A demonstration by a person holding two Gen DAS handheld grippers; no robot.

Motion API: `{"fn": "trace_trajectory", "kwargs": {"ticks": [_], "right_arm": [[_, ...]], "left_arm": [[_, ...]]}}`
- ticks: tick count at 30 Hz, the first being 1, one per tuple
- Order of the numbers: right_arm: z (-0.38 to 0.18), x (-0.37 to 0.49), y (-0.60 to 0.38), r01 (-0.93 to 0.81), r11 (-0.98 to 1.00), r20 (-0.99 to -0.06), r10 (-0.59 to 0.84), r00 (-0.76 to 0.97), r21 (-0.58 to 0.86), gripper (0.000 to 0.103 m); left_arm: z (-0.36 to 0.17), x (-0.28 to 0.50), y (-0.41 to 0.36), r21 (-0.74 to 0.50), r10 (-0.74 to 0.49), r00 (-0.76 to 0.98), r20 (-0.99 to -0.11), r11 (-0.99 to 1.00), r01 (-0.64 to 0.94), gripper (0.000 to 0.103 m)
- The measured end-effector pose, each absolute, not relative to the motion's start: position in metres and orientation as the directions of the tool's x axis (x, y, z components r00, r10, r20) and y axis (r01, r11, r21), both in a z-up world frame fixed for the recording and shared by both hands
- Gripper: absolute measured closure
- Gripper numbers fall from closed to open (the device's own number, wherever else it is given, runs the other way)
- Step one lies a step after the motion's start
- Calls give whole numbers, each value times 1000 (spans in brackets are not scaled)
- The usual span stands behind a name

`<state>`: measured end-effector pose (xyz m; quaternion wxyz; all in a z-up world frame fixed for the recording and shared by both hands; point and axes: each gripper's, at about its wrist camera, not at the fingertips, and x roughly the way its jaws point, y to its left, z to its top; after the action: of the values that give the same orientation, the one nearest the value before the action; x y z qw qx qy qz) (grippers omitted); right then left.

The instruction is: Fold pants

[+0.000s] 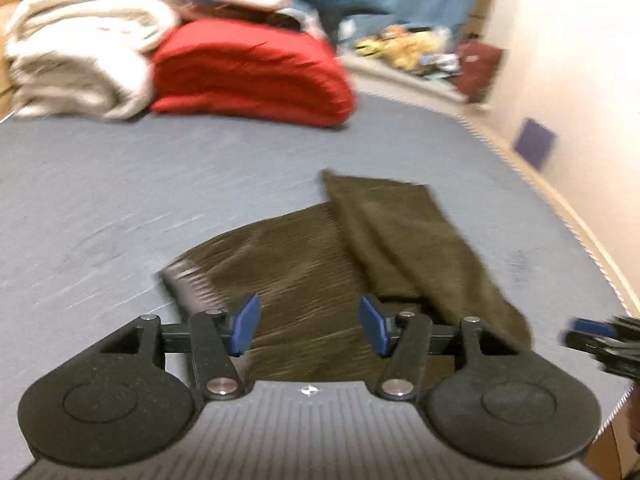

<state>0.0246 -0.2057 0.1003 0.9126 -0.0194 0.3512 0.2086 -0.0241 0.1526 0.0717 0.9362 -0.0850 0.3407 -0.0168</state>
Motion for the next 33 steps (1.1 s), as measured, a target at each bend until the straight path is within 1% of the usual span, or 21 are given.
{"fn": "trace_trajectory", "kwargs": {"ticks": [2, 3, 4, 5, 6, 7, 8, 9, 11, 15, 16, 17, 18, 20, 22, 24, 26, 28, 30, 31, 33], "right_arm": [[91, 35, -204, -388, 913, -650, 373, 662, 129, 60], [84, 40, -200, -386, 914, -653, 369, 661, 126, 60], [77, 44, -196, -384, 916, -663, 361, 656, 118, 59], [70, 46, -191, -387, 916, -675, 354, 648, 109, 58], [62, 50, -185, -397, 912, -688, 351, 636, 98, 57], [56, 55, -179, -408, 909, -694, 350, 629, 88, 57], [52, 58, -172, -423, 903, -700, 350, 623, 76, 54], [48, 62, -167, -439, 897, -707, 349, 615, 61, 52], [40, 67, -156, -469, 883, -722, 347, 598, 36, 51], [25, 73, -138, -525, 851, -756, 362, 546, 29, 53], [23, 72, -135, -539, 842, -763, 361, 536, 20, 54], [19, 70, -131, -555, 832, -770, 355, 531, 1, 70], [16, 69, -129, -567, 824, -777, 345, 526, -18, 95], [16, 66, -133, -559, 827, -778, 308, 548, -66, 96], [30, 65, -152, -519, 850, -758, 279, 590, -92, 96], [48, 63, -186, -473, 877, -743, 262, 616, -83, 96], [59, 53, -228, -456, 888, -750, 261, 608, -60, 97], [53, 38, -263, -479, 875, -792, 244, 559, -69, 97], [35, 15, -287, -541, 837, -855, 224, 467, -76, 96], [27, 7, -294, -561, 824, -876, 218, 431, -72, 96], [22, -2, -305, -561, 827, -891, 228, 392, -35, 93]], "left_arm": [[51, -21, 133, -123, -91, 778, -622, 992, 17, 41], [32, -14, 123, -90, -69, 750, -658, 996, 13, 42], [14, -1, 114, -77, -46, 685, -727, 997, -15, 46], [3, 4, 113, -116, -68, 646, -761, 993, -33, 48], [-5, 10, 113, -196, -136, 628, -766, 980, -26, 48], [-9, 16, 111, -230, -170, 616, -769, 973, -17, 48], [-12, 19, 108, -226, -172, 610, -774, 974, -11, 48], [-14, 19, 103, -191, -147, 609, -780, 981, -8, 48], [-17, 23, 95, -132, -109, 609, -785, 991, 7, 48], [-16, 29, 90, -143, -136, 603, -786, 989, 36, 46], [-16, 28, 88, -142, -139, 602, -786, 989, 43, 46], [-18, 31, 89, -141, -141, 601, -787, 989, 47, 46], [-19, 30, 89, -141, -141, 600, -788, 989, 48, 46], [-21, 29, 91, -141, -139, 597, -790, 989, 44, 46], [-23, 28, 94, -139, -132, 594, -793, 990, 35, 46], [-25, 27, 98, -140, -132, 596, -792, 990, 33, 46], [-27, 26, 101, -136, -126, 589, -798, 990, 27, 46], [-26, 25, 104, -140, -127, 587, -800, 990, 24, 46], [-24, 24, 105, -151, -133, 584, -801, 988, 19, 44], [-22, 23, 104, -158, -140, 584, -800, 987, 20, 43], [-20, 21, 101, -164, -150, 586, -796, 986, 30, 36]]}}
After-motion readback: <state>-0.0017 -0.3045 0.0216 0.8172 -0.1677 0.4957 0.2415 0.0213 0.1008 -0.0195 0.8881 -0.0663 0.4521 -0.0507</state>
